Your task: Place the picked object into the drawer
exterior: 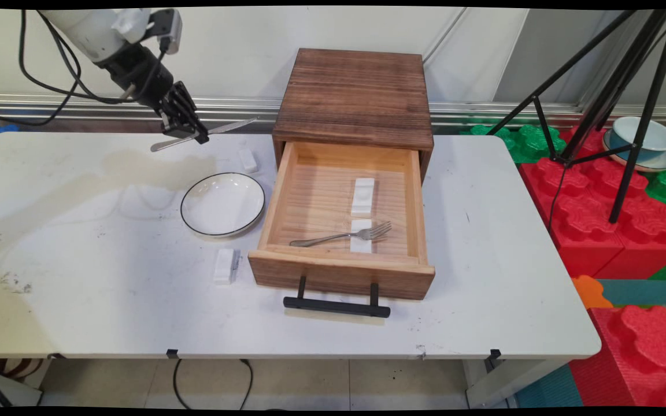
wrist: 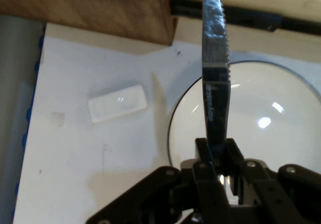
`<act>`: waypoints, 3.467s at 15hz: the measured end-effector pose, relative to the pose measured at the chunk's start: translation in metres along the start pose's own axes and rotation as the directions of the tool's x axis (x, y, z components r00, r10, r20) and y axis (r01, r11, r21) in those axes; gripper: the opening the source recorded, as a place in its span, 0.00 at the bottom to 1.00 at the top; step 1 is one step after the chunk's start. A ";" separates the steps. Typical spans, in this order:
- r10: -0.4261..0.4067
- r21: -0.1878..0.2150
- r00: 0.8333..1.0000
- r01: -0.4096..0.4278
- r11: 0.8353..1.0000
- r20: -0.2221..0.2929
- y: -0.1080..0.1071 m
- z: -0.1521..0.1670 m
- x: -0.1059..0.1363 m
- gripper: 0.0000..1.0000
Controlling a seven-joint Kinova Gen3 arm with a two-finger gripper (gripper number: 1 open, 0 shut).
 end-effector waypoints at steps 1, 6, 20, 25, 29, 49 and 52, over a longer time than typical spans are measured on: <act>0.000 -0.003 1.000 0.000 1.000 -0.008 0.002 -0.004 0.002 0.00; 0.000 -0.029 0.998 -0.002 1.000 -0.064 0.020 -0.023 0.019 0.00; 0.002 -0.098 0.970 -0.027 0.995 -0.244 0.068 -0.030 0.099 0.00; 0.009 -0.107 0.963 -0.039 0.994 -0.269 0.075 -0.005 0.126 0.00; 0.022 -0.120 0.965 -0.056 0.991 -0.263 0.082 0.023 0.147 0.00; 0.005 -0.127 0.989 -0.024 0.992 -0.150 0.075 0.161 0.197 0.00; 0.008 -0.133 0.992 -0.025 0.991 -0.128 0.074 0.177 0.195 0.00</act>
